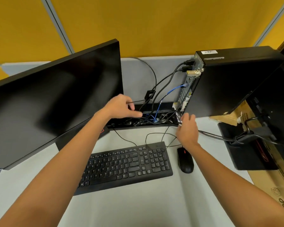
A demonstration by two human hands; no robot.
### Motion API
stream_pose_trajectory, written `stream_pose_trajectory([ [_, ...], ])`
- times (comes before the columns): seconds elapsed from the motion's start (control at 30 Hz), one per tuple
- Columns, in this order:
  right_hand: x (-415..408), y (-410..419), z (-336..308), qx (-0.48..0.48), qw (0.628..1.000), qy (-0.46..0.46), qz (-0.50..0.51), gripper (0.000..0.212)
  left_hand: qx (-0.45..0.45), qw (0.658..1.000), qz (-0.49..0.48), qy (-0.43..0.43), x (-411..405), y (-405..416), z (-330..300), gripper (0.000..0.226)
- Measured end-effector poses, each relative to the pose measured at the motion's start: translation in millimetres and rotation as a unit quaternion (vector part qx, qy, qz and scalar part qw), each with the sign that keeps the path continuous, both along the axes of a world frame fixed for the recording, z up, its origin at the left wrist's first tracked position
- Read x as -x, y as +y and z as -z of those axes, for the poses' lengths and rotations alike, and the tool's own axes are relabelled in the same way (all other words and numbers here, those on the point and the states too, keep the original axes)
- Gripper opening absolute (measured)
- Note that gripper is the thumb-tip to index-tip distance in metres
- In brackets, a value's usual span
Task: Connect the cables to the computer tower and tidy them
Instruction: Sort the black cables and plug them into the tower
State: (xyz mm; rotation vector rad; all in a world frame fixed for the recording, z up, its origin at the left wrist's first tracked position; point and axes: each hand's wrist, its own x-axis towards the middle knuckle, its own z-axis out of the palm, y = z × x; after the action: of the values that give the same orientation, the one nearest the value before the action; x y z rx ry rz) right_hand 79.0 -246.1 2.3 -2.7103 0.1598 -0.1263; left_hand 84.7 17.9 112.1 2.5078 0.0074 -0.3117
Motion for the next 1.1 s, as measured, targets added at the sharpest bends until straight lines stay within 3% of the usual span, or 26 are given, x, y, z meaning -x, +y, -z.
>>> stream_pose_trajectory([
  [0.07, 9, 16, 15, 0.05, 0.995, 0.048, -0.066, 0.024, -0.067, 0.997, 0.017, 0.044, 11, 16, 37, 0.024],
  [0.13, 17, 31, 31, 0.078, 0.979, 0.15, -0.112, 0.023, -0.097, 0.991, -0.032, 0.091, 28, 39, 77, 0.014],
  [0.23, 27, 46, 48, 0.047, 0.957, 0.25, -0.139, 0.029, -0.108, 0.979, -0.093, 0.146, 56, 64, 122, 0.027],
  [0.37, 29, 56, 55, 0.074, 0.951, 0.263, -0.147, 0.044, -0.051, 0.988, -0.079, 0.121, 62, 64, 133, 0.036],
  [0.43, 25, 64, 46, 0.052, 0.973, 0.174, -0.139, 0.04, -0.021, 0.996, -0.048, 0.073, 49, 50, 116, 0.037],
  [0.5, 19, 75, 26, -0.007, 0.991, 0.028, -0.132, 0.036, -0.023, 0.999, 0.023, 0.028, 33, 28, 88, 0.041],
  [0.6, 2, 89, -9, -0.084, 0.978, -0.111, -0.156, 0.036, -0.012, 0.989, 0.142, -0.048, 14, -6, 35, 0.042],
  [0.7, -22, 87, -30, -0.165, 0.959, -0.094, -0.211, 0.007, 0.141, 0.968, 0.138, -0.157, -4, -20, -28, 0.04],
  [0.77, -38, 71, -30, -0.179, 0.962, -0.047, -0.198, 0.021, 0.22, 0.934, 0.062, -0.274, -19, -9, -76, 0.036],
  [0.83, -44, 47, -23, -0.143, 0.976, 0.012, -0.164, 0.025, 0.235, 0.891, -0.023, -0.389, -31, 10, -119, 0.037],
  [0.9, -42, 24, -14, -0.129, 0.983, 0.055, -0.12, 0.025, 0.195, 0.869, -0.057, -0.451, -36, 27, -145, 0.038],
  [0.97, -39, 11, -18, -0.15, 0.982, 0.056, -0.101, 0.026, 0.126, 0.906, -0.032, -0.402, -36, 24, -149, 0.035],
  [1.03, -38, 11, -31, -0.168, 0.978, 0.018, -0.119, 0.027, -0.012, 0.965, 0.004, -0.263, -39, 10, -129, 0.023],
  [1.1, -38, 15, -52, -0.17, 0.974, -0.026, -0.147, 0.028, -0.059, 0.988, 0.045, -0.136, -37, -13, -92, 0.014],
])
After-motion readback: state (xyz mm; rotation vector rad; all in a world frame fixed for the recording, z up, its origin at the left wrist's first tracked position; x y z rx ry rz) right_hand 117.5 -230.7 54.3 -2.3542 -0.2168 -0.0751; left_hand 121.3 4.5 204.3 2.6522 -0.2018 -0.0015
